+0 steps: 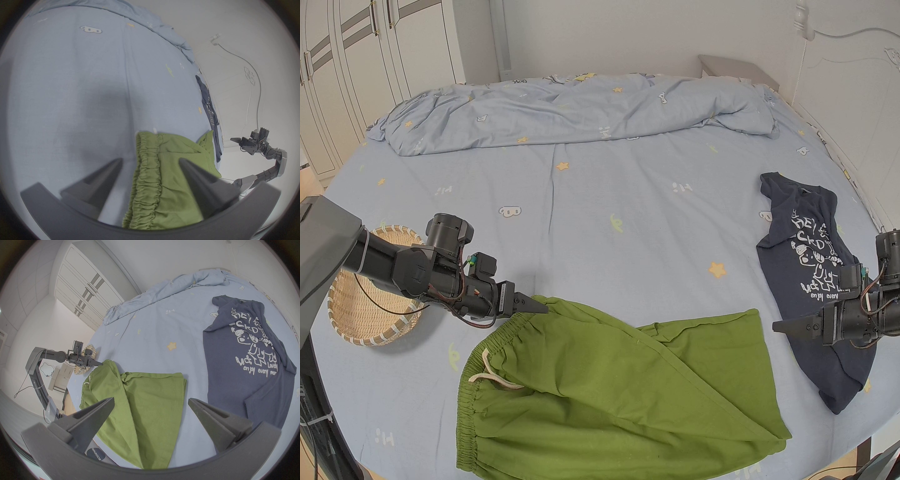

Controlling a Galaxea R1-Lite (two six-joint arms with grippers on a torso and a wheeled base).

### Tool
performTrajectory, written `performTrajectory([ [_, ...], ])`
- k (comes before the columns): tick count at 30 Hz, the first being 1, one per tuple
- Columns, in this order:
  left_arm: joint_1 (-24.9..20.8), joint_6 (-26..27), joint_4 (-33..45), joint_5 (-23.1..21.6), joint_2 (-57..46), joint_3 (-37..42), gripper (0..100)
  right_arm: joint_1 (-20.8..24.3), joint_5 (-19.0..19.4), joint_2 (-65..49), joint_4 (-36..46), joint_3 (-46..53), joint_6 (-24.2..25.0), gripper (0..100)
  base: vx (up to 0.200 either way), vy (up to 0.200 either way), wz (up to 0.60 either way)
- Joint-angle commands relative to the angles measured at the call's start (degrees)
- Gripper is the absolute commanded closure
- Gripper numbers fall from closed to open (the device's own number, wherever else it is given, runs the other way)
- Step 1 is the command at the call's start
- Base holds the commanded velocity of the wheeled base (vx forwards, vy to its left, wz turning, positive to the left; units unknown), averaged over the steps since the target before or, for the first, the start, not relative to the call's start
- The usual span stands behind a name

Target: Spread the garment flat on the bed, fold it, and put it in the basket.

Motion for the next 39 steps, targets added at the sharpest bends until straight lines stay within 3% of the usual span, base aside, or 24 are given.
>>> performTrajectory([
  [1, -0.16, -0.04, -0.03, -0.1, 0.08, 0.21, 100, 0.04, 0.1, 0.22, -0.04, 0.07, 0.0, 0, 0.0, 0.0, 0.0],
  [7, -0.08, -0.13, 0.15, -0.01, -0.98, 0.82, 100, -0.31, 0.01, 0.22, -0.04, -0.02, 0.0, 0, 0.0, 0.0, 0.0],
  [15, 0.8, -3.03, 0.06, -0.1, -11.26, 3.64, 100, -0.67, 0.01, 0.22, -0.04, -0.02, 0.0, 0, 0.0, 0.0, 0.0],
  [21, 6.78, -4.52, -0.12, -0.45, -16.36, 5.57, 100, -1.9, 0.1, 0.58, 0.05, 0.07, -0.09, 0, 0.0, 0.0, 0.0],
  [26, 9.07, -4.52, -0.12, -0.8, -15.92, 5.83, 100, -3.92, 0.1, 1.81, 0.05, 2.44, -0.09, 0, 0.0, 0.0, 0.0],
  [32, 7.75, -4.17, -0.12, -0.8, -15.57, 6.89, 100, -5.24, 0.45, 3.04, 0.05, 3.93, -0.18, 0, 0.0, 0.0, 0.0],
  [39, 6.52, -3.99, -0.55, -0.45, -13.28, 7.06, 100, -2.69, 0.71, 7.43, 0.22, 6.75, -0.27, 0, 0.0, 0.0, 0.0],
])
